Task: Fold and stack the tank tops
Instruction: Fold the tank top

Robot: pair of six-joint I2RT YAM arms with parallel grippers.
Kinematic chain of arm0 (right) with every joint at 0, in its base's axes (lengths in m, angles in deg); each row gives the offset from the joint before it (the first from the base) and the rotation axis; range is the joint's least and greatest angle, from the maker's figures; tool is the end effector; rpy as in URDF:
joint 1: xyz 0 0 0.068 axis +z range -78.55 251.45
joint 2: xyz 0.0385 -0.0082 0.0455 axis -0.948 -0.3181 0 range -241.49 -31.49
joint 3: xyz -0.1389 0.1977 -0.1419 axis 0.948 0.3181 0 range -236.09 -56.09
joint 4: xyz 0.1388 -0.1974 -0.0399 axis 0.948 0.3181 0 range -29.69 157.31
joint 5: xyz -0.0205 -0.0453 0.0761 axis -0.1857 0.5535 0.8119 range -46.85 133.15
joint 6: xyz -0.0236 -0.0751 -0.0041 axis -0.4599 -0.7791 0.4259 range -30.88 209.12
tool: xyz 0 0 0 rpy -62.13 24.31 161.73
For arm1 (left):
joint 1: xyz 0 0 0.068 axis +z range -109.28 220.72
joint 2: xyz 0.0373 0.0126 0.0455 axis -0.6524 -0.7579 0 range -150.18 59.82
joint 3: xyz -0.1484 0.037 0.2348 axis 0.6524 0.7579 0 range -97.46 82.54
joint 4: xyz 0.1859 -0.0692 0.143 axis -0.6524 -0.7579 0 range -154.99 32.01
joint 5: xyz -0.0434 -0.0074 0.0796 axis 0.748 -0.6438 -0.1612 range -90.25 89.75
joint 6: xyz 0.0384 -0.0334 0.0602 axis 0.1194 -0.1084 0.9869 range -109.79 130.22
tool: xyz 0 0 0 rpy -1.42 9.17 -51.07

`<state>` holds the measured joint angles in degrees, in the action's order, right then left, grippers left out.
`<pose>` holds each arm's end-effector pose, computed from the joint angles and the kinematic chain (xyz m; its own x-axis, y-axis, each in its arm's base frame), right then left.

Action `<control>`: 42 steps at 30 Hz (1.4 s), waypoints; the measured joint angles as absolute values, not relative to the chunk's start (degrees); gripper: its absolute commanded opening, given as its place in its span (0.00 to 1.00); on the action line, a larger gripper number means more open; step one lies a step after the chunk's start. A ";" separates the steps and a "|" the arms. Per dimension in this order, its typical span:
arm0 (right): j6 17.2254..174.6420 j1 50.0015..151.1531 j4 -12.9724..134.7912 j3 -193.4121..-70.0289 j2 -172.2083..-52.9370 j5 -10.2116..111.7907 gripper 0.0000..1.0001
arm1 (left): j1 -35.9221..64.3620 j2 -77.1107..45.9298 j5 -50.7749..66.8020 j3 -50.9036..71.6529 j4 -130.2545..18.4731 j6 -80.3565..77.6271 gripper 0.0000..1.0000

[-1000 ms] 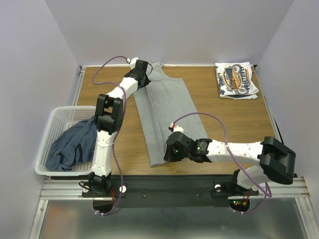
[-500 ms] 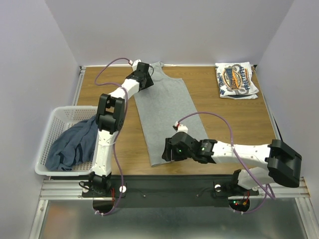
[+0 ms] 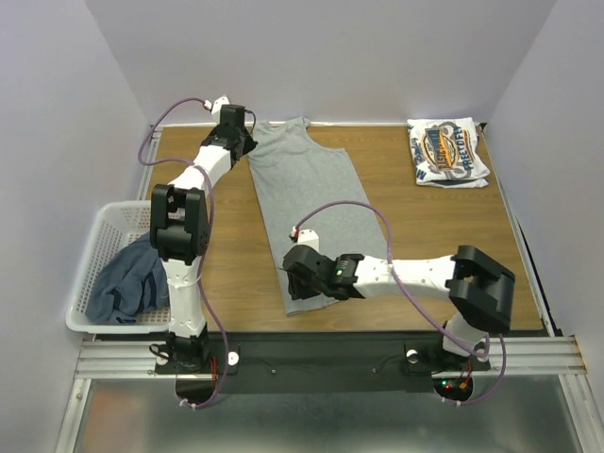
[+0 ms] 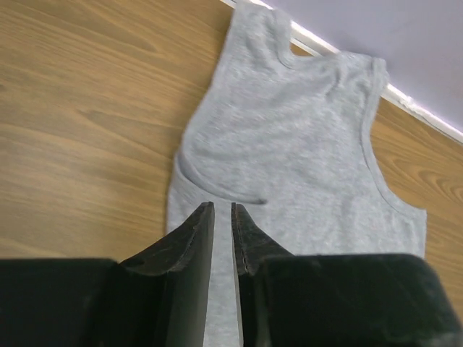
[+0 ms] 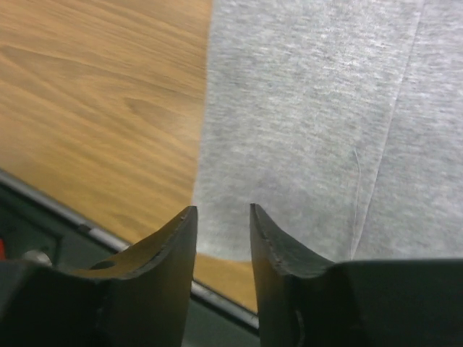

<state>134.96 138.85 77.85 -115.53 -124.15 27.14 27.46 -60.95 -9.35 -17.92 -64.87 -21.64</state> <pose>0.1491 0.3097 0.2031 -0.7958 -0.1175 -0.5940 -0.3579 0.8825 0.3050 0.5065 -0.1083 0.2602 -0.4248 -0.4353 -0.7938 -0.1586 0.8991 -0.4081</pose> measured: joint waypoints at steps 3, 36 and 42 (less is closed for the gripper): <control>133.89 139.26 78.12 -117.23 -129.18 26.35 0.38 | 29.52 -62.48 -7.65 -17.92 -63.71 -20.77 0.22; 138.18 146.52 74.42 -132.42 -145.75 31.09 0.45 | 26.94 -72.25 -5.83 -19.63 -64.89 -15.57 0.50; 137.54 146.61 74.88 -128.86 -137.18 26.96 0.51 | 26.79 -68.50 -4.30 -17.22 -64.98 -15.08 0.60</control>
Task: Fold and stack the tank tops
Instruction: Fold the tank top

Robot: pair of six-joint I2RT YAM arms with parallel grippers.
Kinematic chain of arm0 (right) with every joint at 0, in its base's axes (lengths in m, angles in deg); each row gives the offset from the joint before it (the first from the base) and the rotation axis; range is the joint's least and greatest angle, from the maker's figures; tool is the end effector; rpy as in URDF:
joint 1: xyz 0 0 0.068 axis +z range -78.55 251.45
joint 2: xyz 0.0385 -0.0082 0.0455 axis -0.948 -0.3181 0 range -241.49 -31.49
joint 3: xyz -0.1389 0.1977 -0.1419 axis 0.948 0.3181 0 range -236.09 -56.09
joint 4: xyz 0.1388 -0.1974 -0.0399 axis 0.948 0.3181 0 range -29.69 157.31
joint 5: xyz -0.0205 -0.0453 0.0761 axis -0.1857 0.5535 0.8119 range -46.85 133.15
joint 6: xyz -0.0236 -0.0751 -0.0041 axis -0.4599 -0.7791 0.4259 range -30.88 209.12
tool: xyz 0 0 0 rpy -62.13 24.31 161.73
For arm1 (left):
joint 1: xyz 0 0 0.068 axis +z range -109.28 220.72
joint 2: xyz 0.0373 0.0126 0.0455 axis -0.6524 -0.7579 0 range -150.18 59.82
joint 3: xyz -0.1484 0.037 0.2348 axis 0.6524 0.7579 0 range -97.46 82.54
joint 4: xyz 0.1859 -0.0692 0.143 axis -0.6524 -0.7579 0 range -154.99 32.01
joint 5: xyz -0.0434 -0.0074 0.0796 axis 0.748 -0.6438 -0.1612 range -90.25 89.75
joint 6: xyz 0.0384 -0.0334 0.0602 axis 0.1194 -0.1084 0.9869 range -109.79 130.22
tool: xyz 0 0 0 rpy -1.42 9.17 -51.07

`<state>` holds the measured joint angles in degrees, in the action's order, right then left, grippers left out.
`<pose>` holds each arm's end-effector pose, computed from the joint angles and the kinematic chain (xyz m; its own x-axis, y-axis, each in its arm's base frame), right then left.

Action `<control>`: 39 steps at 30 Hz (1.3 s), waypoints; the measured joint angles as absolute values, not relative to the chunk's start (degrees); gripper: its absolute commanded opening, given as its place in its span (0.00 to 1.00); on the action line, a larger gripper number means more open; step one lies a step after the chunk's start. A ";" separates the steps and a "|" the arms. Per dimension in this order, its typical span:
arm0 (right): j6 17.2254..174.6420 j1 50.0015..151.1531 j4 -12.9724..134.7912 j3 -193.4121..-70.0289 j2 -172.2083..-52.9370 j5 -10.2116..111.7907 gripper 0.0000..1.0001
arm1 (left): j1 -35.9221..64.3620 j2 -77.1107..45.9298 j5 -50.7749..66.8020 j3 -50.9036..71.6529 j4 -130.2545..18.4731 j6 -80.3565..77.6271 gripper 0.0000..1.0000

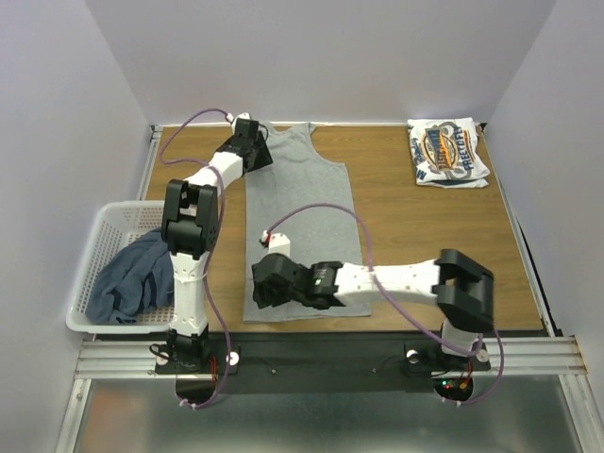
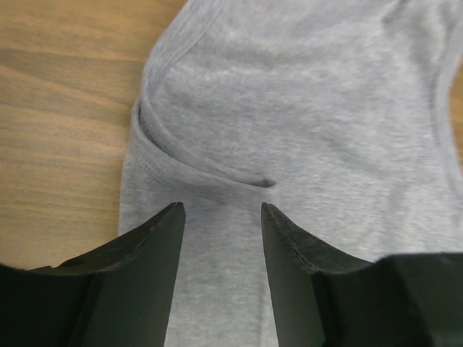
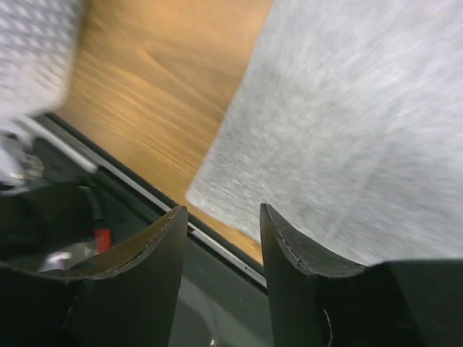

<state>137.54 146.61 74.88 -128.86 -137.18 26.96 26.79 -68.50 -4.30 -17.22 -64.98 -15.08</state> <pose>0.1233 0.3919 0.1997 -0.7836 -0.1526 -0.6023 -0.4428 0.8171 0.3691 0.5170 -0.1233 0.1887 -0.5888 -0.2931 -0.7533 -0.0744 0.9477 -0.3105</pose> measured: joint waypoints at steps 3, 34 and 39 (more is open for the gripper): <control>136.45 144.53 74.62 -126.17 -129.12 26.15 0.52 | 26.50 -65.02 -3.91 -17.22 -65.13 -15.13 0.61; 111.12 86.54 74.42 -159.22 -162.12 54.11 0.41 | -15.49 -12.85 -14.42 40.13 -55.14 -34.27 0.48; 110.44 87.33 74.42 -161.78 -164.98 52.38 0.41 | -20.93 -13.20 -15.49 41.35 -55.19 -36.68 0.48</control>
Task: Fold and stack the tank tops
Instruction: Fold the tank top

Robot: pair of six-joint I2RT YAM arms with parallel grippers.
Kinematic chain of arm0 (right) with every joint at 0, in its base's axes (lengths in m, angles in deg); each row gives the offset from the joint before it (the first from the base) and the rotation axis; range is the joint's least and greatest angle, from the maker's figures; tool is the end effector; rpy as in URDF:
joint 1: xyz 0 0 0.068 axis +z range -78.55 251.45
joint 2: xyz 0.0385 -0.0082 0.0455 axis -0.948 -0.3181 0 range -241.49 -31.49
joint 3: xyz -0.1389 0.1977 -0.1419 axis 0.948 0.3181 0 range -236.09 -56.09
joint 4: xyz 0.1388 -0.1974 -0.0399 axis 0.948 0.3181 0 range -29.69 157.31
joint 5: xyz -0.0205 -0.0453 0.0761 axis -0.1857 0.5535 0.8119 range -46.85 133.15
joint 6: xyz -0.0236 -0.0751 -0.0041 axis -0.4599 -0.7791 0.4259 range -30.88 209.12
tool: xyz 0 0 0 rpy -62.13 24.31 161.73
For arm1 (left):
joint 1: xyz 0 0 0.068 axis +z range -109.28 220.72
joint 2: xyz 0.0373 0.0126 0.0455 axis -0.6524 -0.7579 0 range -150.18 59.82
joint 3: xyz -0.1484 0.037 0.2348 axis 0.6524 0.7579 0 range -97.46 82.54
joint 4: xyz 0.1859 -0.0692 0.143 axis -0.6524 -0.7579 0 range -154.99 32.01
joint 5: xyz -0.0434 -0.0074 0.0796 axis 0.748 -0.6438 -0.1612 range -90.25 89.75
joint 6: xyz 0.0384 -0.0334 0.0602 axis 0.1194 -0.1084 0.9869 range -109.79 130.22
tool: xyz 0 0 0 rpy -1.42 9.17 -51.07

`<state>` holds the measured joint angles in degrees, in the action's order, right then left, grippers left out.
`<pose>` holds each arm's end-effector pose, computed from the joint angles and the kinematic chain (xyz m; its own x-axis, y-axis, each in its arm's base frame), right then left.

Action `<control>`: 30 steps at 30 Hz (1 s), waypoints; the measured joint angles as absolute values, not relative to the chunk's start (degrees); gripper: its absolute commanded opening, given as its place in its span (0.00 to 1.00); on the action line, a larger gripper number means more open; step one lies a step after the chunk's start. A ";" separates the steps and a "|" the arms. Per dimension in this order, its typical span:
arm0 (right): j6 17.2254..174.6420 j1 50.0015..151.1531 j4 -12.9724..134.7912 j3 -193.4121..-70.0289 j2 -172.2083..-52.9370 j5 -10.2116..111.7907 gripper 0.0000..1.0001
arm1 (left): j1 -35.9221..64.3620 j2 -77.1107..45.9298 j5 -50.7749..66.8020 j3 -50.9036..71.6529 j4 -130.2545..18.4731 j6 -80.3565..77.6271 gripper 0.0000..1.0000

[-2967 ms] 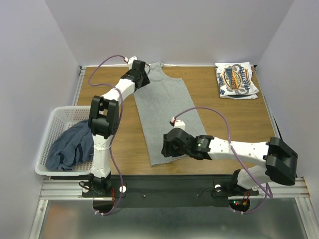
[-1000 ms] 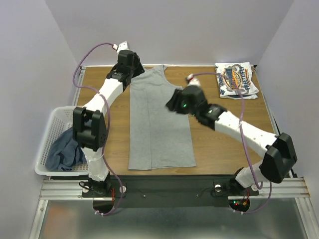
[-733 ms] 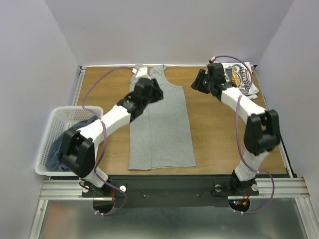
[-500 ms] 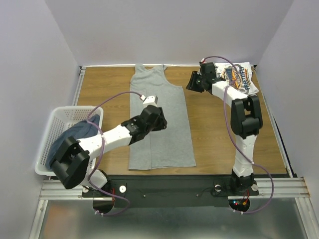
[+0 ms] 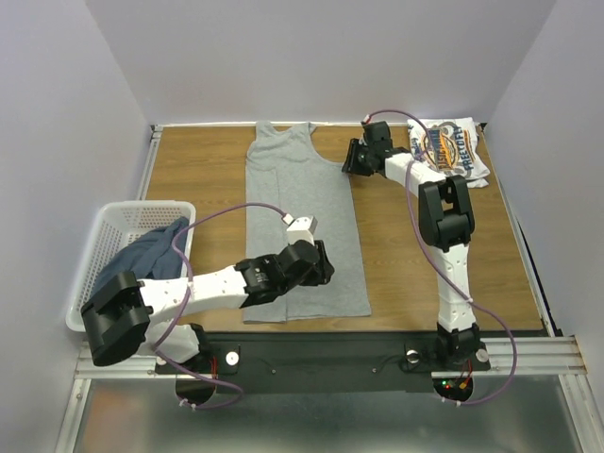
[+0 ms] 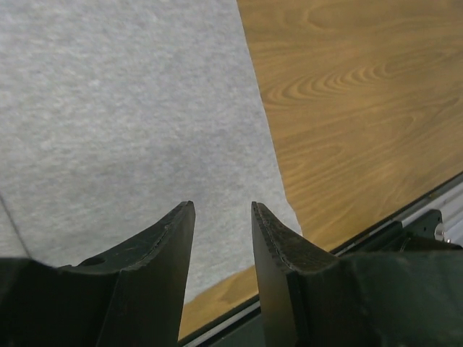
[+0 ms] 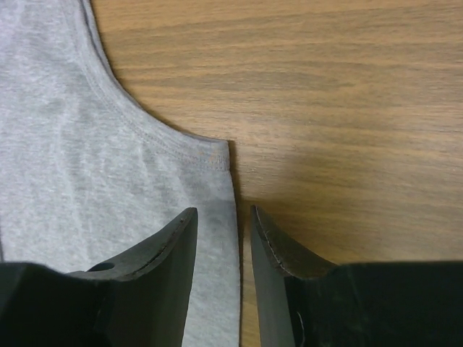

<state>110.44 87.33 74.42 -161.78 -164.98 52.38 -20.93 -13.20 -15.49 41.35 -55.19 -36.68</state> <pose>0.5168 0.1583 0.1638 -0.7383 0.1631 -0.6544 -0.1249 0.9204 0.3704 0.1519 -0.2440 0.2371 -0.6976 -0.1905 -0.6907 0.3375 0.7630 -0.5513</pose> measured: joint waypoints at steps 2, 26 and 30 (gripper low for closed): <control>110.27 87.79 74.42 -162.82 -166.19 51.64 0.41 | -22.79 -13.63 -16.00 41.46 -55.23 -37.64 0.48; 108.54 88.47 73.57 -165.27 -168.55 47.38 0.27 | -38.68 -35.40 -20.45 24.85 -59.71 -39.37 0.48; 108.34 88.47 73.59 -165.86 -168.92 47.36 0.26 | -40.42 -40.98 -20.76 20.02 -62.49 -39.11 0.52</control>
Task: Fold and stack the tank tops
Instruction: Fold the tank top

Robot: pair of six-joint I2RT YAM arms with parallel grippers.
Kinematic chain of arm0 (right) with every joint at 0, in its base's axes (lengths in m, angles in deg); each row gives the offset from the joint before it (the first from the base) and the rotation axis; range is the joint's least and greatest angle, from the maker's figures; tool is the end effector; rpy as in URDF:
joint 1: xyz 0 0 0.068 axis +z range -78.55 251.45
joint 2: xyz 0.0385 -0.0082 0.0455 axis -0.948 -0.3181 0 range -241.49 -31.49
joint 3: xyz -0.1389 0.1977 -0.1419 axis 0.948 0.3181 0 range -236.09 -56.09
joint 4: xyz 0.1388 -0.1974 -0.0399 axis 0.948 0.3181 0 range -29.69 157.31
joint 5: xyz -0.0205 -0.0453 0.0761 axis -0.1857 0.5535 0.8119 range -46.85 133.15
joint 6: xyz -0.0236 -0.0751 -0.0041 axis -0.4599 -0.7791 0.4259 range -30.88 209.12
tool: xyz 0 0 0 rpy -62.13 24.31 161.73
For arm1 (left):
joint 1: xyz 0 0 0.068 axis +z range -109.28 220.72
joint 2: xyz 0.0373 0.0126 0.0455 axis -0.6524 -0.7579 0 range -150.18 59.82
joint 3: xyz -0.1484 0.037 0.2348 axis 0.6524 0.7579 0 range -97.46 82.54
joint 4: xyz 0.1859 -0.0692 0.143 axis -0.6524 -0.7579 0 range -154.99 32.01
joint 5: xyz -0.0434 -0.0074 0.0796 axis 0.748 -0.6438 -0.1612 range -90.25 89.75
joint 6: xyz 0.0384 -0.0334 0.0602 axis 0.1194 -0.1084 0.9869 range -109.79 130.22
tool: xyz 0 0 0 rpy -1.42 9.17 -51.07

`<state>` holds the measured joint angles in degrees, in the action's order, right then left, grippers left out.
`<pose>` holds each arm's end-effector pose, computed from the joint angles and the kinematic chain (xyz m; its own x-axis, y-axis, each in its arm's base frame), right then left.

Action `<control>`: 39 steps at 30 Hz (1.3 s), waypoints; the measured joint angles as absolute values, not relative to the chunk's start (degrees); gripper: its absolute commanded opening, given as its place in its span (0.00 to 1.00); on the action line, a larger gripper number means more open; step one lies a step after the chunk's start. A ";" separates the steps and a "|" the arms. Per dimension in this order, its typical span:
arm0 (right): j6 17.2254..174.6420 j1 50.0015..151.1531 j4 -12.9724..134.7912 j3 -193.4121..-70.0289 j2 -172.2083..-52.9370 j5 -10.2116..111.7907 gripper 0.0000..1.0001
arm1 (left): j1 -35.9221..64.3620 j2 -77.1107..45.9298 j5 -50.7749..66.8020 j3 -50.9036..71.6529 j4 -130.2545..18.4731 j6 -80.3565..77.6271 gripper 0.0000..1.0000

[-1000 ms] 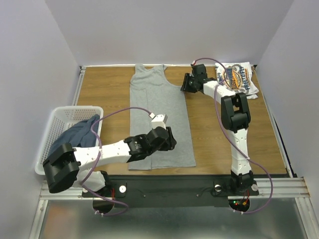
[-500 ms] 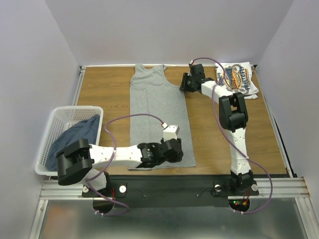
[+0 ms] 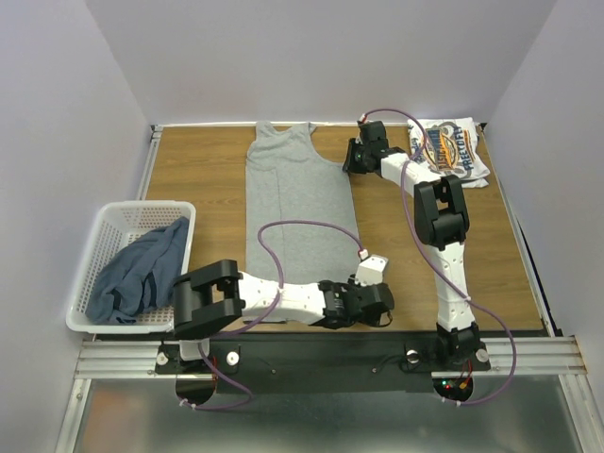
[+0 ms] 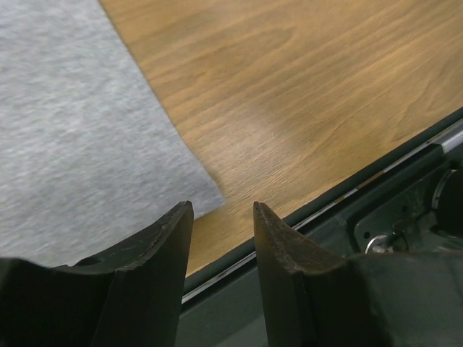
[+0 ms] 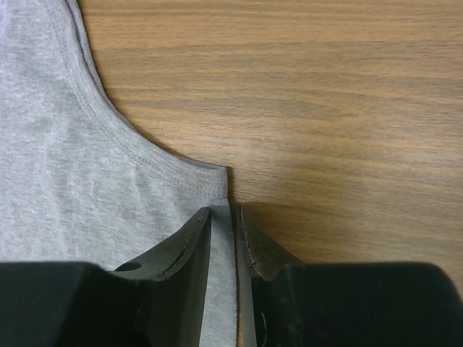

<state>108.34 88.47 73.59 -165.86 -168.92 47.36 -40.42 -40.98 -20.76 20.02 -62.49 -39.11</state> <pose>0.5300 0.1674 0.1524 -0.7051 0.1275 -0.6976 -0.1194 0.9483 0.2941 0.0831 -0.3787 0.1937 -0.7399 0.1351 -0.6590 0.4980 0.7685 -0.4017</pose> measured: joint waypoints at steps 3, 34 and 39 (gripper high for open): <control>108.32 88.47 73.59 -165.86 -168.94 47.36 0.26 | -41.45 -44.13 -21.28 17.81 -64.02 -39.00 0.53; 108.54 88.47 73.72 -165.73 -168.94 44.60 0.07 | -43.86 -49.92 -23.38 13.05 -68.54 -36.53 0.00; 109.59 88.29 72.19 -162.98 -167.63 42.90 0.06 | -45.91 -49.48 -22.36 13.05 -68.54 -34.60 0.00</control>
